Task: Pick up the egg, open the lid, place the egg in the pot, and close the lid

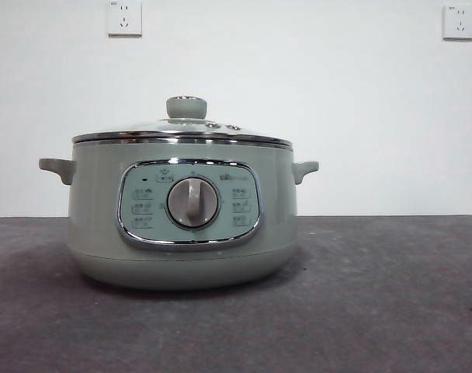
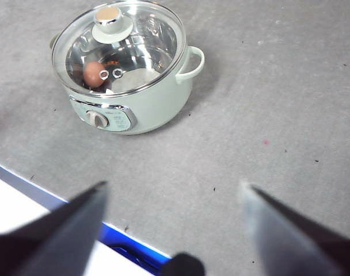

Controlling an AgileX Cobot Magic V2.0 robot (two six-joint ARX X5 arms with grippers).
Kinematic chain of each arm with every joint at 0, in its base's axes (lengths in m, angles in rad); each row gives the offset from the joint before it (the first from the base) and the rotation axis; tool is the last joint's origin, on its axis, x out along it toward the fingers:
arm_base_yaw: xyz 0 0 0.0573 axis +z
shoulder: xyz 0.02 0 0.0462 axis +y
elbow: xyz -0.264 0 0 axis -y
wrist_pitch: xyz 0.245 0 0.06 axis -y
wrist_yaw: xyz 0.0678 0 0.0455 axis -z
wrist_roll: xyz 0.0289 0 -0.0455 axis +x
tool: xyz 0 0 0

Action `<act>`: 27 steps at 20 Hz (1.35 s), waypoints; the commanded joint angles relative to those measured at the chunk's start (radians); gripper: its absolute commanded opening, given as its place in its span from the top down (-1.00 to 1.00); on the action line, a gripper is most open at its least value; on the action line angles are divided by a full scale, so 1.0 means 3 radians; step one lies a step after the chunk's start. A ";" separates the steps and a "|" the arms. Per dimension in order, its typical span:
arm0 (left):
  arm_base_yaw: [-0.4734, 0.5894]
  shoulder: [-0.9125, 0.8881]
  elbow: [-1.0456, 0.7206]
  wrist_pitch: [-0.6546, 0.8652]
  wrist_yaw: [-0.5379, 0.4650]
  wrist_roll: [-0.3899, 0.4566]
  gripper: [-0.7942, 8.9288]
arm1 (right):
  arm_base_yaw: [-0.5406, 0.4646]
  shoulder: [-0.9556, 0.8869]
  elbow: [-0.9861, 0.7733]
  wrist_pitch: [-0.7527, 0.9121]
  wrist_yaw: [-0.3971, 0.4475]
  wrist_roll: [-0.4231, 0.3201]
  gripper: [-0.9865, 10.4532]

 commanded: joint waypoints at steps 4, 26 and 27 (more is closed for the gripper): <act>-0.0009 -0.0006 0.0010 0.0009 0.0084 -0.0019 0.85 | -0.0001 0.0011 -0.0028 -0.0067 0.0004 0.0025 0.85; 0.0000 -0.0003 0.0011 0.0287 0.0029 0.0017 0.85 | -0.0001 0.0014 -0.0027 -0.0067 0.0032 0.0114 0.82; 0.0051 -0.0036 0.0009 0.0426 -0.0047 0.0103 0.84 | -0.0001 0.0014 -0.0027 -0.0067 0.0031 0.0114 0.82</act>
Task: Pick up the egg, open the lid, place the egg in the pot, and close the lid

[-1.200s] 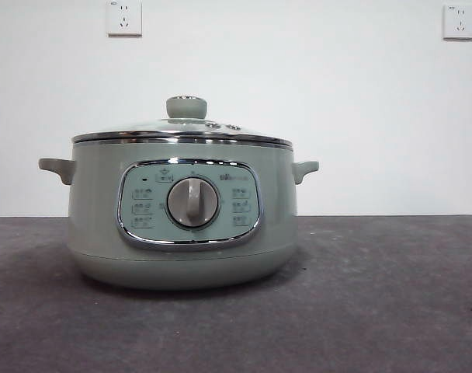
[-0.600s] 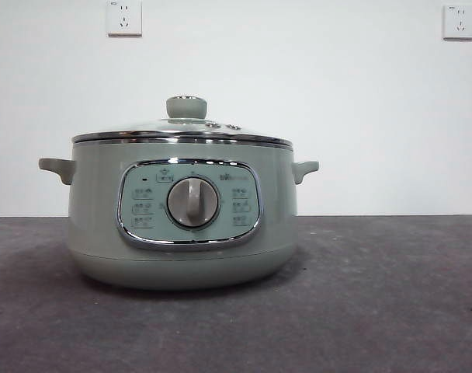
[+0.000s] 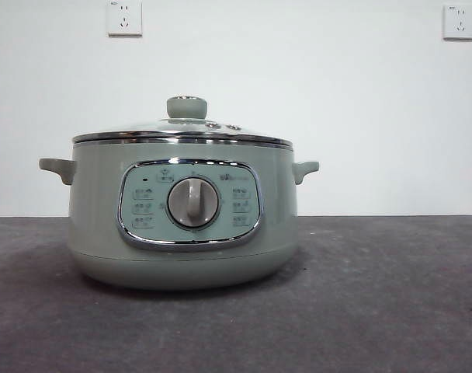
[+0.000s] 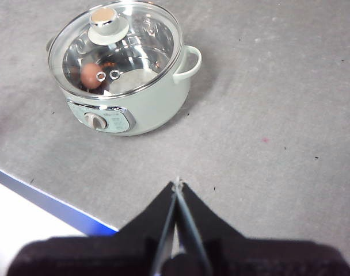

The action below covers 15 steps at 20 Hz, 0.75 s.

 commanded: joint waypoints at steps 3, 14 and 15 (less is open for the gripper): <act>0.0383 -0.0276 -0.0120 0.0825 -0.0084 0.0343 0.85 | -0.0001 0.0004 -0.0027 -0.0067 0.0005 0.0028 0.82; 0.1692 -0.2326 -0.2808 0.2588 -0.0221 0.0465 0.85 | -0.0001 0.0022 -0.0027 -0.0067 0.0006 0.0028 0.82; 0.1734 -0.2468 -0.3053 0.2677 -0.0217 0.0450 0.84 | -0.0001 0.0022 -0.0027 -0.0067 0.0008 0.0028 0.82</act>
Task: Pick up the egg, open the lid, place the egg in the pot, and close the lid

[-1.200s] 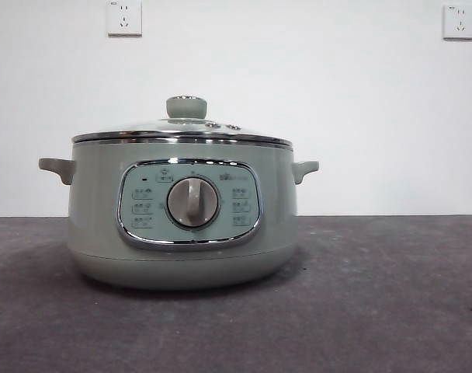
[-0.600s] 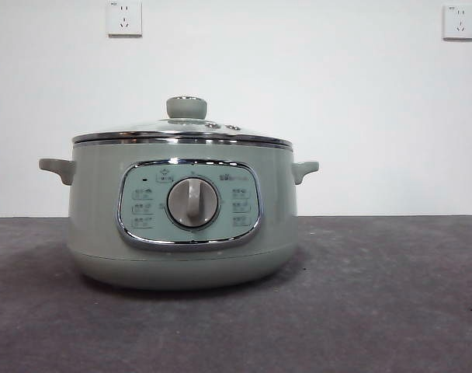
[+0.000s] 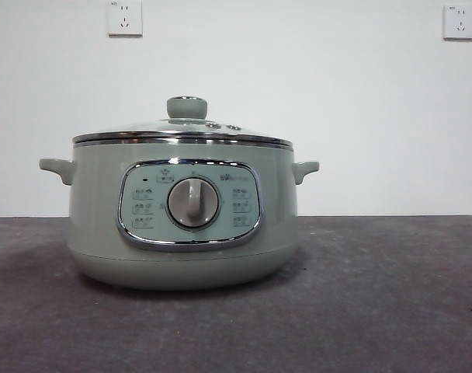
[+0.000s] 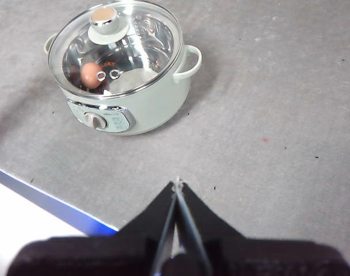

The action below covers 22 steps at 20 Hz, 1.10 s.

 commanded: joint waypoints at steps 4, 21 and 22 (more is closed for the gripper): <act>0.0114 -0.0646 -0.1197 0.0492 -0.0019 -0.0165 0.84 | -0.0001 0.0011 -0.0027 -0.0066 0.0008 0.0028 0.82; 0.0131 -0.1372 -0.2144 0.0431 -0.0437 -0.0515 0.84 | -0.0001 0.0014 -0.0027 -0.0066 0.0032 0.0028 0.82; 0.0131 -0.1361 -0.2144 0.0431 -0.0432 -0.0515 0.84 | -0.0001 0.0014 -0.0027 -0.0066 0.0033 0.0028 0.82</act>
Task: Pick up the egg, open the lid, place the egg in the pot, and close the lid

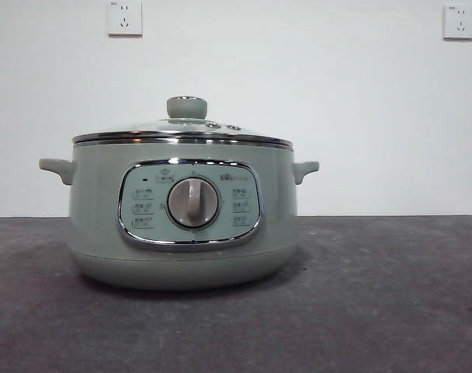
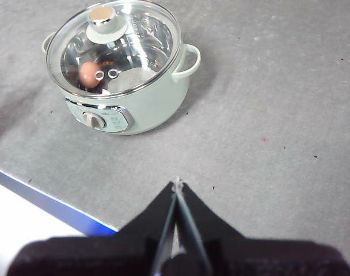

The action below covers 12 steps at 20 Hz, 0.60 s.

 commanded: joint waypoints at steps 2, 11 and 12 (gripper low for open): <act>0.0013 0.0036 -0.0034 0.0017 -0.0009 -0.0032 0.84 | -0.0001 0.0001 -0.0027 -0.0067 0.0018 0.0028 0.82; 0.0013 0.0159 -0.0034 0.0017 -0.0009 -0.0032 0.84 | -0.0022 -0.0003 -0.0027 0.0018 0.0134 -0.0094 0.82; 0.0013 0.0165 -0.0034 0.0017 -0.0009 -0.0032 0.84 | -0.0076 -0.0046 -0.0029 0.0151 0.0285 -0.0140 0.82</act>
